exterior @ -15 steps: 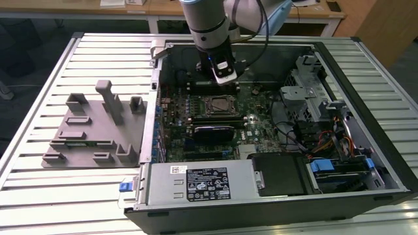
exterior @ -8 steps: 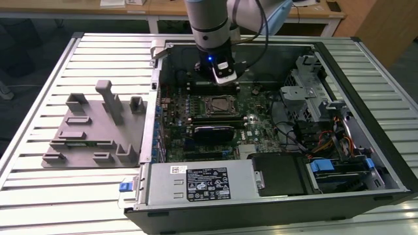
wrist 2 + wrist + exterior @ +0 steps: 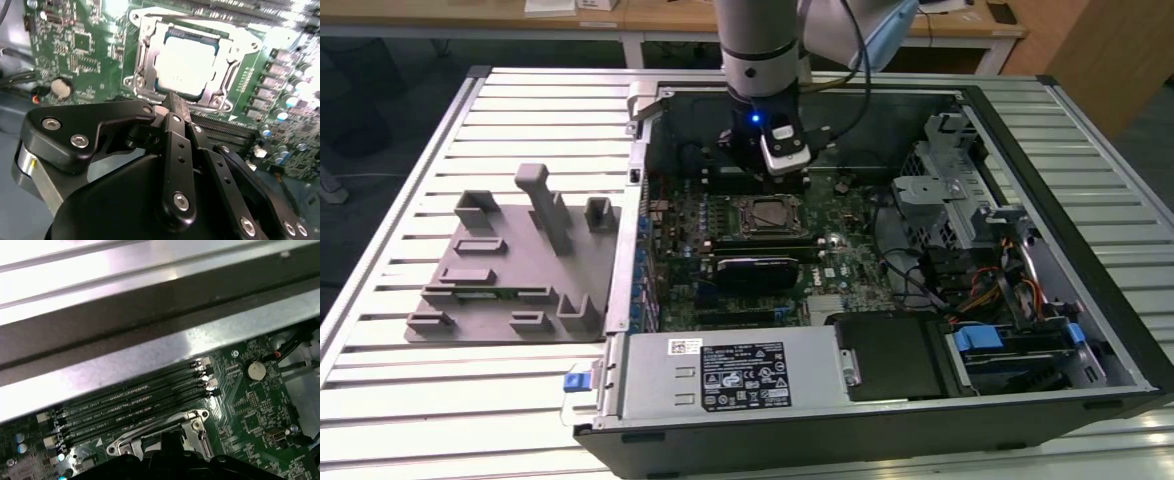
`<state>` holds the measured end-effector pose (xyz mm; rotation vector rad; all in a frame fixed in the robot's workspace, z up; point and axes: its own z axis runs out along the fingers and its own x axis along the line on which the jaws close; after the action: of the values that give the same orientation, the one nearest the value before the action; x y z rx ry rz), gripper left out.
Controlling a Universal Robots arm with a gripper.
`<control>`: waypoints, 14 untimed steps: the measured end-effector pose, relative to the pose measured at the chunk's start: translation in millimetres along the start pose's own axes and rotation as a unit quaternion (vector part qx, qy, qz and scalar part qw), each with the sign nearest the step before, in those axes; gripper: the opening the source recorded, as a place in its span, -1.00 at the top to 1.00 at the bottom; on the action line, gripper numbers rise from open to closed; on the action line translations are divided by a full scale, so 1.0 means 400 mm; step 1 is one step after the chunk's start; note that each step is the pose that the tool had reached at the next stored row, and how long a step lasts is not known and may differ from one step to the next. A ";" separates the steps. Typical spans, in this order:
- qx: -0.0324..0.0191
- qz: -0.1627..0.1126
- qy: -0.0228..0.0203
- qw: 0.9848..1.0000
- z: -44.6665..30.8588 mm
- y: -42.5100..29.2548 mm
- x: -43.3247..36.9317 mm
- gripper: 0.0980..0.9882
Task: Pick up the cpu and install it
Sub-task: 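Install the first cpu locking lever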
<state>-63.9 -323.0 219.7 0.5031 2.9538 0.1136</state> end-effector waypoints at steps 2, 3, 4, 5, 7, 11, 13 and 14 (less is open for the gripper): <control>0.012 -0.001 0.001 1.000 0.001 0.001 -0.002 0.98; 0.017 -0.002 0.001 1.000 0.001 0.000 -0.002 0.98; 0.018 -0.002 0.000 1.000 0.001 0.000 -0.002 0.98; 0.018 -0.002 0.000 1.000 0.001 0.000 -0.002 0.98; 0.018 -0.002 0.000 1.000 0.001 0.000 -0.002 0.98; 0.022 -0.003 -0.001 1.000 -0.001 0.001 -0.002 0.98; 0.027 -0.004 -0.003 1.000 -0.007 0.001 -0.003 0.98; 0.029 -0.004 -0.004 1.000 -0.011 0.002 -0.004 0.98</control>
<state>-63.0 -323.0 224.5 0.4981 2.9589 0.0252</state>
